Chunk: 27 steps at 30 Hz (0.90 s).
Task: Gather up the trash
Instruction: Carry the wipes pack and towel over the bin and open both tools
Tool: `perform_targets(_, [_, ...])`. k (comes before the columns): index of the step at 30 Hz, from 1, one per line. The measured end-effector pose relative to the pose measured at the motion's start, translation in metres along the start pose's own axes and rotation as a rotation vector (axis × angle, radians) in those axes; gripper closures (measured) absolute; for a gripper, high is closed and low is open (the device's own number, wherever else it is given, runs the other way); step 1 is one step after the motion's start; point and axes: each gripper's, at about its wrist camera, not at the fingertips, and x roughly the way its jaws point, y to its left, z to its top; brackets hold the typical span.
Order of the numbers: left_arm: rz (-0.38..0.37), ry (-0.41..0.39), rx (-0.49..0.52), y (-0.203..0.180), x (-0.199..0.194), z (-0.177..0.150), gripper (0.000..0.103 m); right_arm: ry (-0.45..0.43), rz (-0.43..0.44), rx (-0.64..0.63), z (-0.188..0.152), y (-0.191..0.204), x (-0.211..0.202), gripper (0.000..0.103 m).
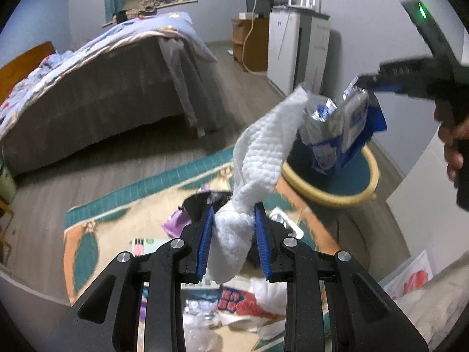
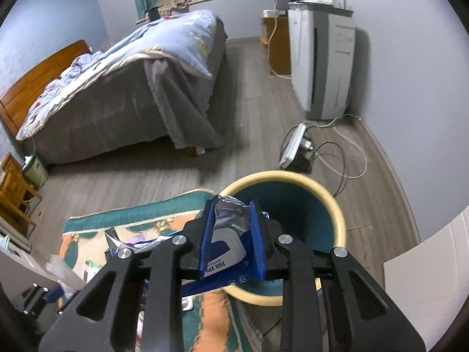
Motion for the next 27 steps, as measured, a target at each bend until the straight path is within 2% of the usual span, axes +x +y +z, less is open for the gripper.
perform_targets(8, [0.010,-0.004,-0.035,0.008,0.011,0.026,0.073,-0.034,-0.081,0.054,0.015,-0.048,-0.004,0.079])
perform_targets(12, [-0.001,-0.012,-0.031,-0.002,0.021,0.045,0.073,-0.030,-0.123,0.073,0.016,-0.069,0.001,0.079])
perform_targets(20, [-0.070,0.013,0.052,-0.047,0.060,0.075,0.073,-0.004,-0.263,0.079,0.011,-0.104,0.024,0.079])
perform_targets(27, [-0.120,0.053,0.113,-0.085,0.095,0.085,0.073,0.015,-0.345,0.078,0.007,-0.124,0.038,0.079])
